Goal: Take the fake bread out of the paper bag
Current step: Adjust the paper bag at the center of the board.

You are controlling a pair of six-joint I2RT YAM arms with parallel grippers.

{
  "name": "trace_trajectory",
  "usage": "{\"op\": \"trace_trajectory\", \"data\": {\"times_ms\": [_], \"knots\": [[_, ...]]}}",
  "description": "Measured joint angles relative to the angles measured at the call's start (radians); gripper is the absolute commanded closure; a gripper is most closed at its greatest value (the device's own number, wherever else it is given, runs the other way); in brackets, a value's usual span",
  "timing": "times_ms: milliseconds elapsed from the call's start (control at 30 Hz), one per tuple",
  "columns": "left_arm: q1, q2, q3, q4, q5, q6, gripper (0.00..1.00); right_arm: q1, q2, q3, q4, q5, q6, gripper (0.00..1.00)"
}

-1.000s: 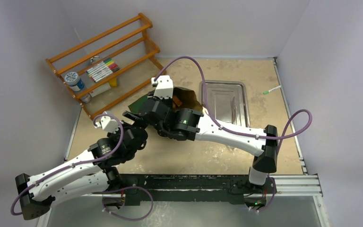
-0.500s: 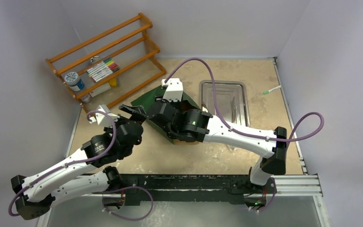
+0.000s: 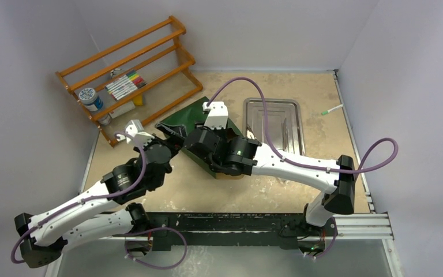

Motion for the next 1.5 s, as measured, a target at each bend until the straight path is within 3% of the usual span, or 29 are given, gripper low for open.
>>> {"op": "trace_trajectory", "data": {"times_ms": [167, 367, 700, 1067, 1500], "knots": [[0.0, -0.127, -0.109, 0.177, 0.111, 0.148, 0.12, -0.027, -0.034, -0.021, 0.015, -0.031, 0.008, 0.47], [0.0, -0.224, -0.154, 0.264, 0.244, 0.268, 0.12, -0.075, -0.058, -0.013, 0.04, -0.078, 0.0, 0.47], [0.0, -0.134, -0.139, 0.274, 0.451, 0.4, 0.13, -0.146, 0.016, 0.159, 0.034, -0.19, -0.039, 0.46], [0.0, -0.185, -0.114, 0.233, 0.496, 0.447, 0.09, -0.163, 0.128, 0.301, -0.008, -0.272, -0.069, 0.46], [0.0, 0.04, 0.039, 0.166, 0.506, 0.537, 0.06, -0.163, 0.146, 0.307, -0.018, -0.312, -0.087, 0.46]]}}
